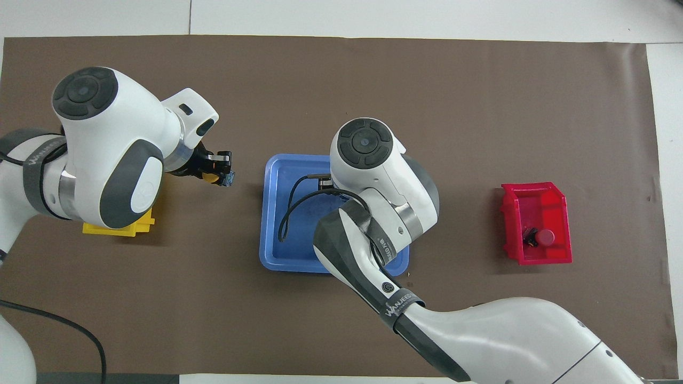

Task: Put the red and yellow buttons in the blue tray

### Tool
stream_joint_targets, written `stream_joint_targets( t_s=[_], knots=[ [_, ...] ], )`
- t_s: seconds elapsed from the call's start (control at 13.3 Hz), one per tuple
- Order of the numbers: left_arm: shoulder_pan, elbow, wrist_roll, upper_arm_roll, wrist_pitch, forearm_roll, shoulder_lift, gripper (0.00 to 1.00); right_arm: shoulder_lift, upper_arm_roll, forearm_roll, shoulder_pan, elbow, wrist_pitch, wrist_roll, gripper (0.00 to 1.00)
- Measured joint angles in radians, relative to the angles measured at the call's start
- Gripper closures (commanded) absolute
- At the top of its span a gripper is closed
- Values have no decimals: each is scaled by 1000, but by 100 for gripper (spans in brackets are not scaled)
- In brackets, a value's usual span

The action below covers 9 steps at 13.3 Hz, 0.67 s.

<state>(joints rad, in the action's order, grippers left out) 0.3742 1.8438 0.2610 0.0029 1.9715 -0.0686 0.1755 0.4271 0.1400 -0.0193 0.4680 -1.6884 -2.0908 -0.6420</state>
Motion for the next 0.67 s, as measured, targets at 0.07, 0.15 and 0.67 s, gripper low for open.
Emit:
stream_joint_targets(
  t_s=[0.07, 0.15, 0.67],
  knots=[
    [3, -3, 0, 0, 8, 0, 8, 99, -8, 0, -1, 1, -9, -6, 0, 43],
    [9, -9, 0, 1, 13, 0, 17, 99, -15, 0, -1, 1, -14, -6, 0, 29],
    [149, -72, 236, 0, 13, -1, 78, 99, -141, -12, -7, -63, 3, 117, 29, 19]
  ],
)
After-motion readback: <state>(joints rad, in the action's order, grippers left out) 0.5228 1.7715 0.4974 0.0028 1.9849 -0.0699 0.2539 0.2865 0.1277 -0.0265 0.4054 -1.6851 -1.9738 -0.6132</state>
